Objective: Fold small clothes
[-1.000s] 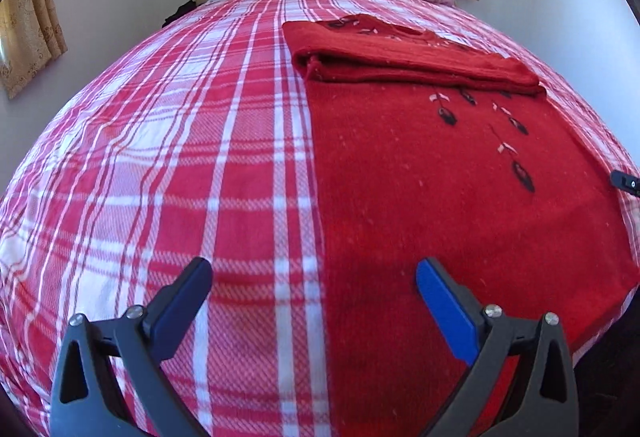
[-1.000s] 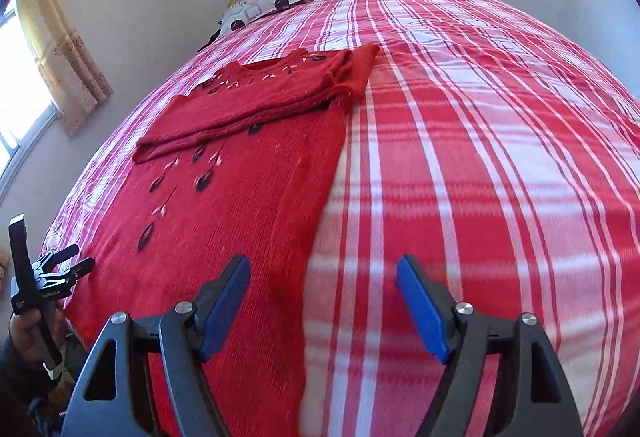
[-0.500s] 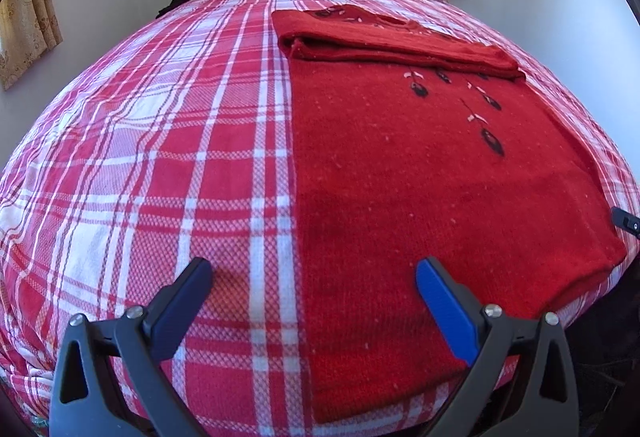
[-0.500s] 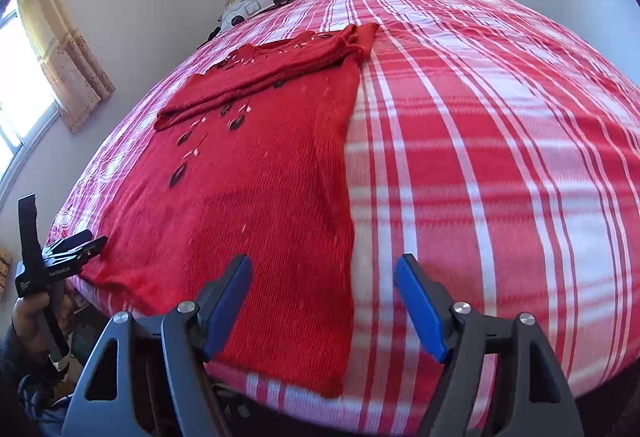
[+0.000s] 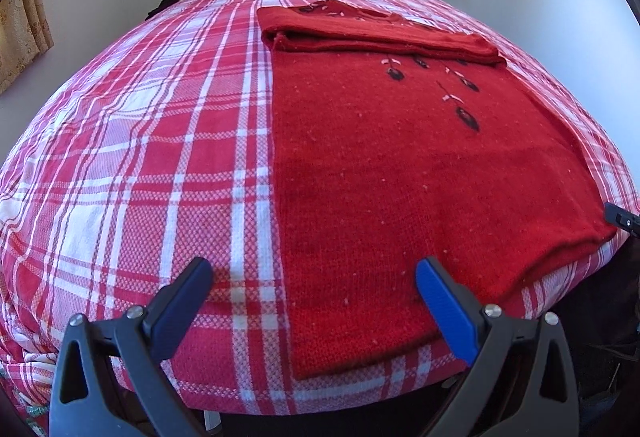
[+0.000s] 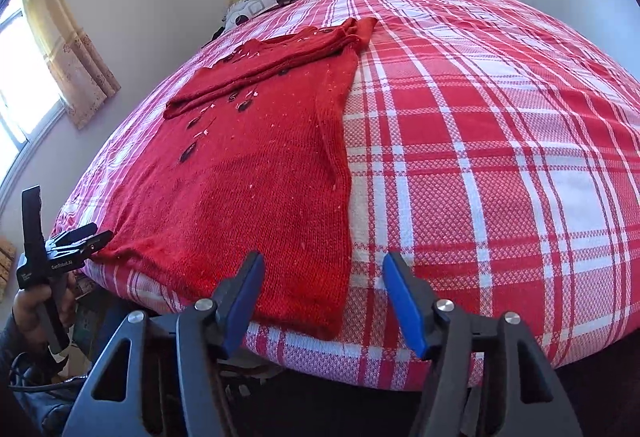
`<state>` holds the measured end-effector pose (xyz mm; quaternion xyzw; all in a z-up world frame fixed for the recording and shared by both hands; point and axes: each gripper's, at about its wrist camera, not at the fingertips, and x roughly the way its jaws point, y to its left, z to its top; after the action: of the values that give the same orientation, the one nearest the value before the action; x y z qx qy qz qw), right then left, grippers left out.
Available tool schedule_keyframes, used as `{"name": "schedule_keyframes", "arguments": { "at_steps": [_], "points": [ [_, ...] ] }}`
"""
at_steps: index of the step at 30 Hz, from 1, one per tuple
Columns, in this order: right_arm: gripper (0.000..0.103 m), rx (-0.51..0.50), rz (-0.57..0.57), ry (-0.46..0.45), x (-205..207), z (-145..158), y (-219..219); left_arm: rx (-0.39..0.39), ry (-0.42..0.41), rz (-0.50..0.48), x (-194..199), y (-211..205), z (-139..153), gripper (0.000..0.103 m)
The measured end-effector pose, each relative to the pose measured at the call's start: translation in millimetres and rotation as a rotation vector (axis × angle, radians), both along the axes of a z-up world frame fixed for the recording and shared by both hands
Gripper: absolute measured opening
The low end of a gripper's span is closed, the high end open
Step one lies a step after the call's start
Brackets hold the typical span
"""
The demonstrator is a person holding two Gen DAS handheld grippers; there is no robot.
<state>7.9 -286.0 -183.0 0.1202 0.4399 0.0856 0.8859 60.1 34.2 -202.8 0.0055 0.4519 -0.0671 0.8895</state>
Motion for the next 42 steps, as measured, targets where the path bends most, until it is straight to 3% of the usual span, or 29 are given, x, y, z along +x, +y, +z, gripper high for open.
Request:
{"name": "schedule_keyframes", "arguments": {
  "at_steps": [9,11,15,20,24,27,29,33,37,39,42],
  "points": [
    [0.062,0.040,0.010,0.011,0,2,-4,-0.001,0.008,-0.038,-7,1,2,0.098],
    [0.062,0.039,0.013,0.008,0,4,-4,0.010,0.004,-0.052,-7,1,5,0.092],
    [0.062,0.008,0.021,-0.060,0,25,-2,0.034,-0.070,-0.027,-2,11,32,0.090],
    [0.062,-0.044,0.062,-0.131,40,59,4,0.051,-0.153,-0.002,22,19,60,0.091],
    [0.062,-0.060,0.070,-0.147,94,68,7,0.075,-0.149,0.012,62,19,51,0.091],
    [0.062,-0.101,0.016,-0.115,146,59,1,0.122,-0.118,0.044,107,18,42,0.091],
    [0.062,-0.119,-0.032,-0.089,175,54,-7,0.102,-0.097,0.063,132,20,41,0.091],
    [0.062,-0.112,-0.047,-0.048,219,42,-10,0.136,-0.081,0.071,173,8,29,0.092],
    [0.051,-0.181,-0.021,0.004,247,20,-1,0.185,-0.054,0.059,192,-1,5,0.094],
    [0.044,-0.300,-0.043,0.061,254,7,0,0.151,-0.065,0.075,191,4,4,0.097],
    [0.044,-0.267,-0.044,0.067,254,-2,-16,0.066,-0.043,0.085,188,17,4,0.097]
  ]
}}
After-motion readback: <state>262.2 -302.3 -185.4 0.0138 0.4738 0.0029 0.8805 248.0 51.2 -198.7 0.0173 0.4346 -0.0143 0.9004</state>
